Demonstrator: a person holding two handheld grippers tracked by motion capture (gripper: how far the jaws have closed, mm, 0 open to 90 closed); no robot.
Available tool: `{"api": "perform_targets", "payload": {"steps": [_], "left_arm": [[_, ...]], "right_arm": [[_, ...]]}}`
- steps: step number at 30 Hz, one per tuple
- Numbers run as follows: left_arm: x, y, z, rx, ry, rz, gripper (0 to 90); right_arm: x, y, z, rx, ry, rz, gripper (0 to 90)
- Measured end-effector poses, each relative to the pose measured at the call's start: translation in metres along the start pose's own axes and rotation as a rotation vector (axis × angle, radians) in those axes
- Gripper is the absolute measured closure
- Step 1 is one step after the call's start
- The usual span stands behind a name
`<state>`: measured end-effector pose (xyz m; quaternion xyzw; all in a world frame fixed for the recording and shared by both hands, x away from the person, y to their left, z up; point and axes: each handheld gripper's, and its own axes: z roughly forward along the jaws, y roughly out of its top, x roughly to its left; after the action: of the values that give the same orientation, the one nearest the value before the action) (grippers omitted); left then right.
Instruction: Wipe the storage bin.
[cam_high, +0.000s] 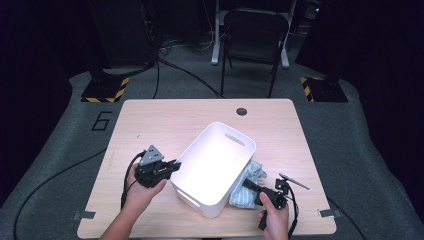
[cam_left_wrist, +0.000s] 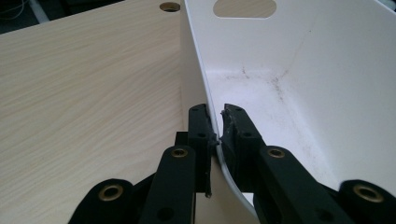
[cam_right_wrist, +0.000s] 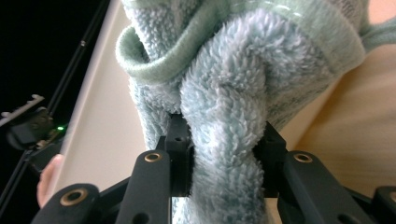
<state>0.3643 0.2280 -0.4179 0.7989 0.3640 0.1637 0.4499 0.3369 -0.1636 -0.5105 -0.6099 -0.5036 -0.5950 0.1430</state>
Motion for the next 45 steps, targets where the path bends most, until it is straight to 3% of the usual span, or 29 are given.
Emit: {"api": "perform_targets", "payload": {"steps": [1, 2, 8, 10, 11, 29, 35, 36, 42, 45], "left_arm": [[0.000, 0.000, 0.000, 0.000, 0.000, 0.000, 81.5], [0.000, 0.000, 0.000, 0.000, 0.000, 0.000, 81.5], [0.000, 0.000, 0.000, -0.001, -0.001, -0.006, 81.4], [0.000, 0.000, 0.000, 0.000, -0.002, -0.006, 81.4], [0.000, 0.000, 0.000, 0.000, -0.003, -0.006, 81.4], [0.000, 0.000, 0.000, -0.004, -0.001, -0.008, 81.3], [0.000, 0.000, 0.000, -0.004, -0.001, -0.008, 81.3], [0.001, 0.000, 0.000, -0.005, -0.001, -0.008, 81.3], [0.001, -0.001, 0.000, -0.005, -0.002, -0.008, 81.2], [0.001, -0.001, 0.000, -0.006, -0.001, -0.008, 81.2]], "right_arm": [[-0.003, -0.001, 0.001, 0.007, -0.011, -0.006, 65.8], [-0.007, -0.002, 0.004, 0.032, -0.034, 0.019, 65.8], [-0.013, -0.003, 0.007, 0.050, -0.066, 0.014, 65.9], [-0.016, -0.003, 0.009, 0.066, -0.088, -0.014, 65.9], [-0.014, -0.004, 0.009, 0.074, -0.094, 0.022, 65.9], [-0.015, -0.004, 0.010, 0.085, -0.101, 0.044, 66.2], [-0.016, -0.004, 0.009, 0.076, -0.101, 0.013, 66.4], [-0.014, -0.004, 0.009, 0.083, -0.103, 0.038, 66.4], [-0.013, -0.003, 0.008, 0.078, -0.106, 0.021, 66.9], [-0.009, -0.002, 0.006, 0.066, -0.084, 0.021, 66.9]]}}
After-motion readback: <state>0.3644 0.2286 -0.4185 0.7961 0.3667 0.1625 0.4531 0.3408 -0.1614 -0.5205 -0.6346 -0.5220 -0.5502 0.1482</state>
